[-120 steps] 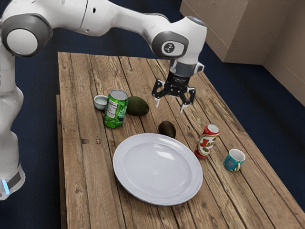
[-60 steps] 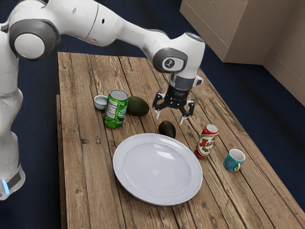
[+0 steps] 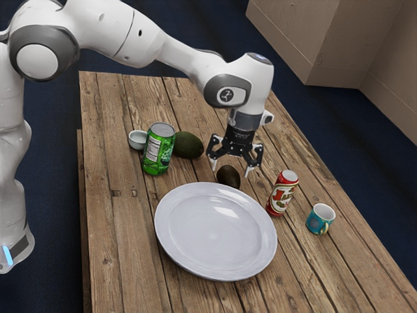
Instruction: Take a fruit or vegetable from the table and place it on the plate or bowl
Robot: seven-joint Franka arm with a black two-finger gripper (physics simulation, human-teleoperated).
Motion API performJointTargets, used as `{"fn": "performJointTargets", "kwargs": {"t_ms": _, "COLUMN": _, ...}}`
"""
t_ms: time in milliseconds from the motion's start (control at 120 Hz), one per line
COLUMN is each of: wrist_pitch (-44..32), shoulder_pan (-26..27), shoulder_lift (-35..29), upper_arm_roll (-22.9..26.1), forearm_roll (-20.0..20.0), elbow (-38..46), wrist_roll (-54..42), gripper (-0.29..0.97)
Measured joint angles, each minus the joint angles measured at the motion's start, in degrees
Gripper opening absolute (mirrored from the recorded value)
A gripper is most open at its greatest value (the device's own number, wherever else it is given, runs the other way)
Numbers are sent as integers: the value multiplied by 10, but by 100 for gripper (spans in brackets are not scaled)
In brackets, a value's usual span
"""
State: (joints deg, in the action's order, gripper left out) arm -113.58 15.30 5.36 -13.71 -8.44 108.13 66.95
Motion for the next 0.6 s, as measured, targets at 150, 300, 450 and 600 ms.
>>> {"fn": "performJointTargets", "kwargs": {"t_ms": 150, "wrist_pitch": -7, "shoulder_pan": -4, "shoulder_lift": 11, "upper_arm_roll": 0, "forearm_roll": -1, "elbow": -1, "wrist_roll": -3, "gripper": 68}}
{"fn": "performJointTargets", "kwargs": {"t_ms": 300, "wrist_pitch": -13, "shoulder_pan": -9, "shoulder_lift": 20, "upper_arm_roll": 0, "forearm_roll": -3, "elbow": -1, "wrist_roll": -5, "gripper": 68}}
{"fn": "performJointTargets", "kwargs": {"t_ms": 450, "wrist_pitch": -17, "shoulder_pan": -12, "shoulder_lift": 35, "upper_arm_roll": 0, "forearm_roll": -11, "elbow": -1, "wrist_roll": -7, "gripper": 68}}
{"fn": "performJointTargets", "kwargs": {"t_ms": 600, "wrist_pitch": -23, "shoulder_pan": -12, "shoulder_lift": 47, "upper_arm_roll": 0, "forearm_roll": -18, "elbow": -2, "wrist_roll": -9, "gripper": 68}}
